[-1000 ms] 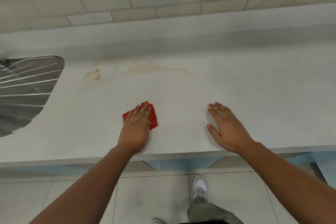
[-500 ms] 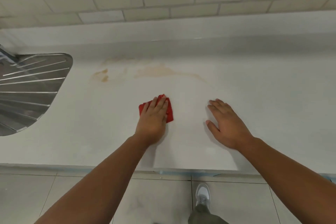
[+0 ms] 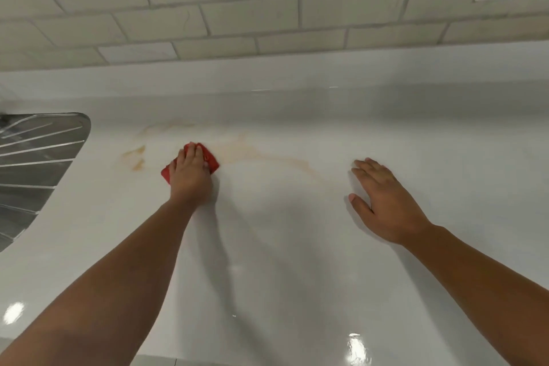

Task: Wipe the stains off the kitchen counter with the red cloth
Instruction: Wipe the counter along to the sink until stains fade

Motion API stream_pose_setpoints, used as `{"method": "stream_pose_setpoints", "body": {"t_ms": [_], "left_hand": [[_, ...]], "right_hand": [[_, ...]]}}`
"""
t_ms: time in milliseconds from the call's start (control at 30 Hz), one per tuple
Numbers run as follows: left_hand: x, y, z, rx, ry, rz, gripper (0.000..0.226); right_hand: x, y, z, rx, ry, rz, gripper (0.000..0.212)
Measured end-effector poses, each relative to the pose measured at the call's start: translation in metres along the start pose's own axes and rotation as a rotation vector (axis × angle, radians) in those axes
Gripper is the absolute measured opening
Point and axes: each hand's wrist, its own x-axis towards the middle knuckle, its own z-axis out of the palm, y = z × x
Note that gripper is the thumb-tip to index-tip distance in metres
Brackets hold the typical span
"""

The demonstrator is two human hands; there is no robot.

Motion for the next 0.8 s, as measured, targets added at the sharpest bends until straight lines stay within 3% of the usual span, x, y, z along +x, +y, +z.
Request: {"method": "stream_pose_setpoints", "body": {"t_ms": [200,567,667,800], "left_hand": [[0.040,0.081,0.012,-0.063,-0.036,0.117,0.052],[-0.006,0.204,0.032,-0.086,-0.146,0.633,0.056],[-0.046,0.208,0.036,-0.098,-0.179,0.787,0.062],[-0.089,0.162,0.030,-0.126,-0.210,0.984,0.058]], "right_hand": [[0.010,0.025,-0.005,0.047,0.001,-0.006,0.061],[0.005,0.047,-0.012,0.065,0.011,0.026,0.058],[-0.001,0.046,-0.011,0.057,0.007,0.037,0.058],[-0.010,0.043,-0.010,0.069,0.003,0.040,0.060]]}}
